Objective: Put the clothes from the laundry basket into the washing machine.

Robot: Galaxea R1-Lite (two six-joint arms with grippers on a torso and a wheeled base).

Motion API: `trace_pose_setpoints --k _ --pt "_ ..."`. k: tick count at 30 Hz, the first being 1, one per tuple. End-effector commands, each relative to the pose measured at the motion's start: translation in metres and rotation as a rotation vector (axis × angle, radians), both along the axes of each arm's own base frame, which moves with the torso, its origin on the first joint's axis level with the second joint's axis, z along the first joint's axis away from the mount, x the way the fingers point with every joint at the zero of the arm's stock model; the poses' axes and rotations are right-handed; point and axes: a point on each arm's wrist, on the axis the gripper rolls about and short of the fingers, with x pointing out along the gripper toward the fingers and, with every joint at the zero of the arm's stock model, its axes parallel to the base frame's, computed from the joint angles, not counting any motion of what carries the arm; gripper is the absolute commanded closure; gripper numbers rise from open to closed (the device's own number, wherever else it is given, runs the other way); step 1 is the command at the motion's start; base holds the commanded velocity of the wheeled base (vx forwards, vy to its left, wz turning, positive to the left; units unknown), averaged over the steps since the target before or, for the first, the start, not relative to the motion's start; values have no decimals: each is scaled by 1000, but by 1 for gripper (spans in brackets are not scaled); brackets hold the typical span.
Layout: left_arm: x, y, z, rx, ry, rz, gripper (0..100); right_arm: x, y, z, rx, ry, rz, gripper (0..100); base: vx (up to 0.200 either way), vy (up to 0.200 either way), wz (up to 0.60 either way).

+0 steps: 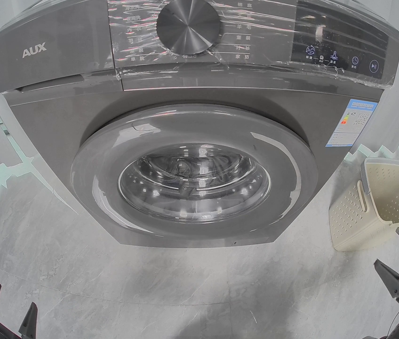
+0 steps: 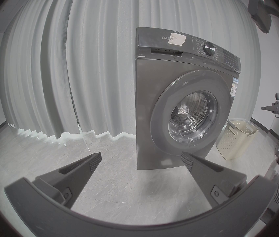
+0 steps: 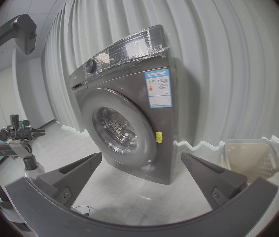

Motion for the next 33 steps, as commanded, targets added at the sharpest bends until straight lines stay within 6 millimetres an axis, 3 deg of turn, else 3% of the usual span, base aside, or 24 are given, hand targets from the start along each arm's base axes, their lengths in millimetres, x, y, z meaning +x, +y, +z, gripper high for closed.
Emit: trace_pose_setpoints --k 1,4,14,23,33 --pt "0 0 -3 -1 0 0 0 -56 -18 -33 20 -122 -189 0 0 0 0" --pt "0 0 -3 -1 2 0 0 -62 -18 -45 22 -90 -213 0 0 0 0" --pt "0 0 -3 1 0 0 0 -66 -18 -45 49 -134 -387 0 0 0 0" --pt "0 0 -3 -3 0 0 0 -67 -18 -67 5 34 -428 0 0 0 0" --pt "0 0 -3 -6 -1 0 0 -68 -18 -67 -3 32 -431 0 0 0 0"
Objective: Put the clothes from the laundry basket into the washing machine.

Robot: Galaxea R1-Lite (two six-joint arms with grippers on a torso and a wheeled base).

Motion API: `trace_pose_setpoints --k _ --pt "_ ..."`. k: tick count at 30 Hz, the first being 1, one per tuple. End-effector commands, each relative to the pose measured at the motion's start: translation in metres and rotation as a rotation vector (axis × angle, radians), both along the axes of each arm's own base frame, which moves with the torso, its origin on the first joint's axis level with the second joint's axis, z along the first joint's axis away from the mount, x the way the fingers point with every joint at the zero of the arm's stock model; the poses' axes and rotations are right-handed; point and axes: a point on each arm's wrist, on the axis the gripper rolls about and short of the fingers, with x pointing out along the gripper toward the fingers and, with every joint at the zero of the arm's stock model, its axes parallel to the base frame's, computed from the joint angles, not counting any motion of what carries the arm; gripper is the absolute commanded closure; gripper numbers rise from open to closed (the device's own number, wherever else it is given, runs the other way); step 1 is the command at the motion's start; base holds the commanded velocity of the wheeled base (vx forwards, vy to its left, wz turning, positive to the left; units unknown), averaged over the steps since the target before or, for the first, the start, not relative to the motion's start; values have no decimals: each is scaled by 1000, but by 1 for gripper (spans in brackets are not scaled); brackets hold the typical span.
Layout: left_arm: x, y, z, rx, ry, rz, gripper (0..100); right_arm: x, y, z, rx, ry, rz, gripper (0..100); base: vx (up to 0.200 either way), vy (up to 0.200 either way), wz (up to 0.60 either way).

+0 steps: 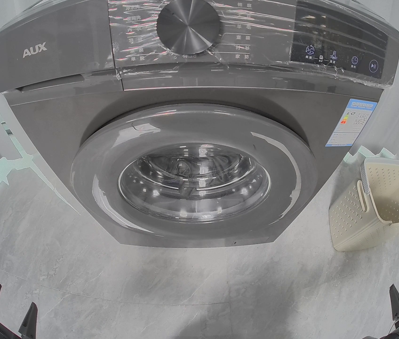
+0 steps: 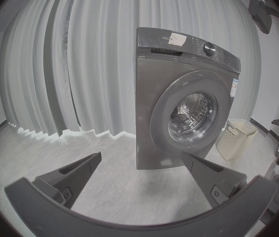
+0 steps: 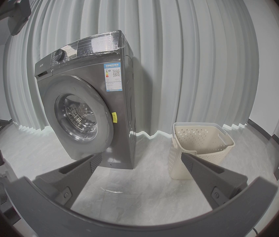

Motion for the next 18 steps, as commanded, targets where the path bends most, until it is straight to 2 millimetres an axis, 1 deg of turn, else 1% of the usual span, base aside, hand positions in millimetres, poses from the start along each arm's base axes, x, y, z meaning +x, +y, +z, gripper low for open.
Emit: trace_pose_setpoints --k 1,18 --pt "0 0 -3 0 -2 1 0 0 0 -5 1 2 3 0 0 0 0" --pt "0 0 -3 8 -7 1 0 0 0 -5 4 2 6 0 0 0 0"
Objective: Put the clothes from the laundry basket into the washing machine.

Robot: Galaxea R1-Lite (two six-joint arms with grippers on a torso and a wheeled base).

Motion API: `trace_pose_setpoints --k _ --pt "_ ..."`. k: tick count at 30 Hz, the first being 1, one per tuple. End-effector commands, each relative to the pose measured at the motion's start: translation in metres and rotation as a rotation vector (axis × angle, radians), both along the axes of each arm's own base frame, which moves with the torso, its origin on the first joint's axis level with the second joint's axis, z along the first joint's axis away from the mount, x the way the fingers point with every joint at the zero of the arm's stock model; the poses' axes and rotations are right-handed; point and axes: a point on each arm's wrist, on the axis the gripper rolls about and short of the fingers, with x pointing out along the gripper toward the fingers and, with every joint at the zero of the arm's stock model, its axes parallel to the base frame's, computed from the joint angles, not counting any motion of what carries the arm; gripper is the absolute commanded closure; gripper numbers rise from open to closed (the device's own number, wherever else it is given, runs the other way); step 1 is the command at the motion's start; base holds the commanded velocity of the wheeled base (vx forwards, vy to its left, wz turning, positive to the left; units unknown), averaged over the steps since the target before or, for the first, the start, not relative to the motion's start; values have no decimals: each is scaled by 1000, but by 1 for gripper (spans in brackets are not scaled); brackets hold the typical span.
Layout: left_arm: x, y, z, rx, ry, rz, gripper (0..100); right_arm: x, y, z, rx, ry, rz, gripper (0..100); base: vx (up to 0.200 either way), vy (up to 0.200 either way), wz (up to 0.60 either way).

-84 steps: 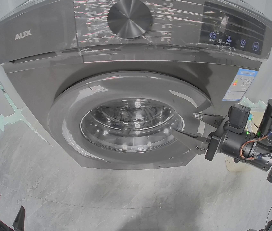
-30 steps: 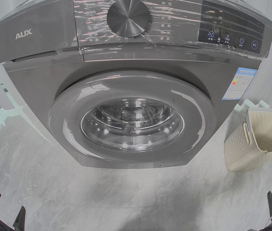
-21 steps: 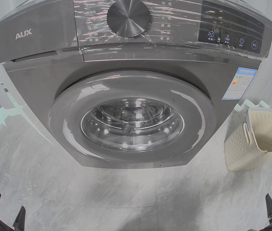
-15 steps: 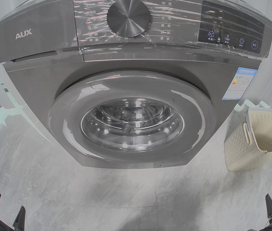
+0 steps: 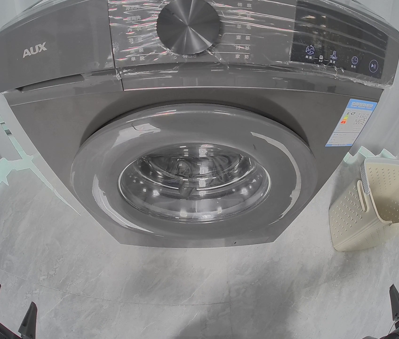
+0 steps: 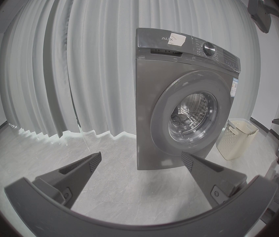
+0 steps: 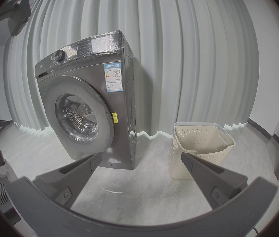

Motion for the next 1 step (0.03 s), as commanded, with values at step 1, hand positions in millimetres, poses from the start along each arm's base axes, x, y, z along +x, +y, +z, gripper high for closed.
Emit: trace_pose_setpoints --k 1 --pt "0 0 -4 0 -2 0 0 0 0 -5 1 4 0 0 0 0 0"
